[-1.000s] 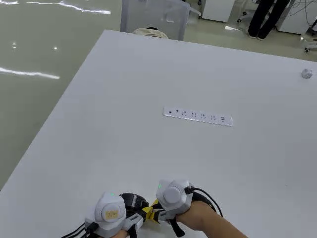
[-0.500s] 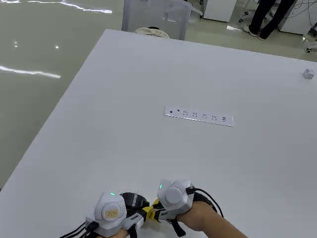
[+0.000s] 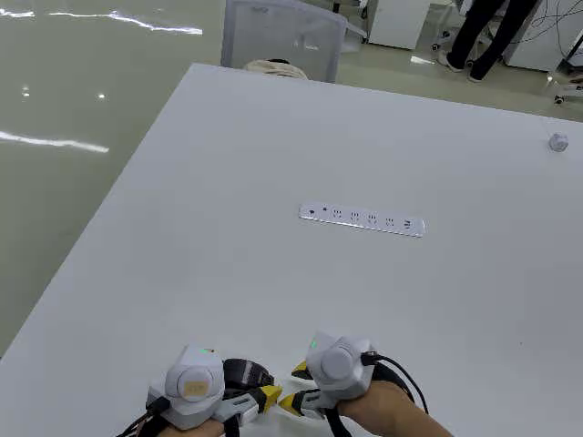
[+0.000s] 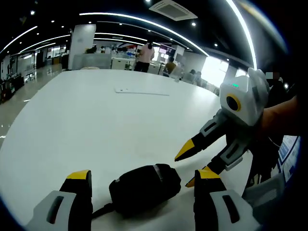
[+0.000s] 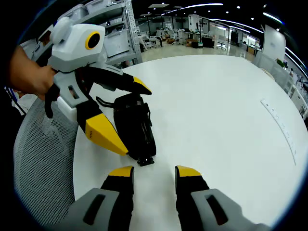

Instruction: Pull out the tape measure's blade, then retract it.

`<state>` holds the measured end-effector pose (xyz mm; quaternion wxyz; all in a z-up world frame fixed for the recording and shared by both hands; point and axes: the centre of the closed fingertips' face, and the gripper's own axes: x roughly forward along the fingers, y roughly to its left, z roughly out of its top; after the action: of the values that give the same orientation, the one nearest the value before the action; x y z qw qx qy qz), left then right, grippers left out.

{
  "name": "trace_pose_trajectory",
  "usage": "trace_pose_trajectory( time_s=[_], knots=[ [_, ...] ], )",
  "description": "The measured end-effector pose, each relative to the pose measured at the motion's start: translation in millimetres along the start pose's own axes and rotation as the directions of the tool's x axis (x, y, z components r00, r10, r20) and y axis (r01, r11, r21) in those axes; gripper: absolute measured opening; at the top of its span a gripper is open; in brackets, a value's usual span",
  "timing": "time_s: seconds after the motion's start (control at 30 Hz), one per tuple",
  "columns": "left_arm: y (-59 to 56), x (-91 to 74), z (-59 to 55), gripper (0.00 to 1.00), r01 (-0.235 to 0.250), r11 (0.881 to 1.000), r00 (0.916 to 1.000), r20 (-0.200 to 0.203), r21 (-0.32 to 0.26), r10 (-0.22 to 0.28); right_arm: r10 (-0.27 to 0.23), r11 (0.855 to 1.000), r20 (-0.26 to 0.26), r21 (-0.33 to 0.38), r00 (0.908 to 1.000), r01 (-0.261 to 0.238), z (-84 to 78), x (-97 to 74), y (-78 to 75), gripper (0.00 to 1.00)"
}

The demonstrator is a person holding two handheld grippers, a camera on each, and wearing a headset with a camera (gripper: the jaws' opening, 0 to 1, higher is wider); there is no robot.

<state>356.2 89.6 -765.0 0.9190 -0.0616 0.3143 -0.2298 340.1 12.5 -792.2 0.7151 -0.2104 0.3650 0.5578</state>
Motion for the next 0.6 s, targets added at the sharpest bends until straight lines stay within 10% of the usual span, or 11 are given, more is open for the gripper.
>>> trace_pose_trajectory(
  time_s=[0.17, 0.6],
  knots=[
    [6.0, -21.1, 19.8, 1.00, 0.062, 0.998, 0.9960, 0.062, 0.025, -0.064, -0.093, 0.995, 0.041, 0.049, 0.9948, 0.091, -14.6, -27.2, -11.9, 0.53],
    [26.0, -81.7, 1.9, 1.00, 0.112, 0.981, 0.9931, 0.018, 0.161, -0.116, -0.290, 0.920, 0.158, 0.317, 0.9439, 0.230, -71.5, -111.1, 0.9, 0.96]
  ],
)
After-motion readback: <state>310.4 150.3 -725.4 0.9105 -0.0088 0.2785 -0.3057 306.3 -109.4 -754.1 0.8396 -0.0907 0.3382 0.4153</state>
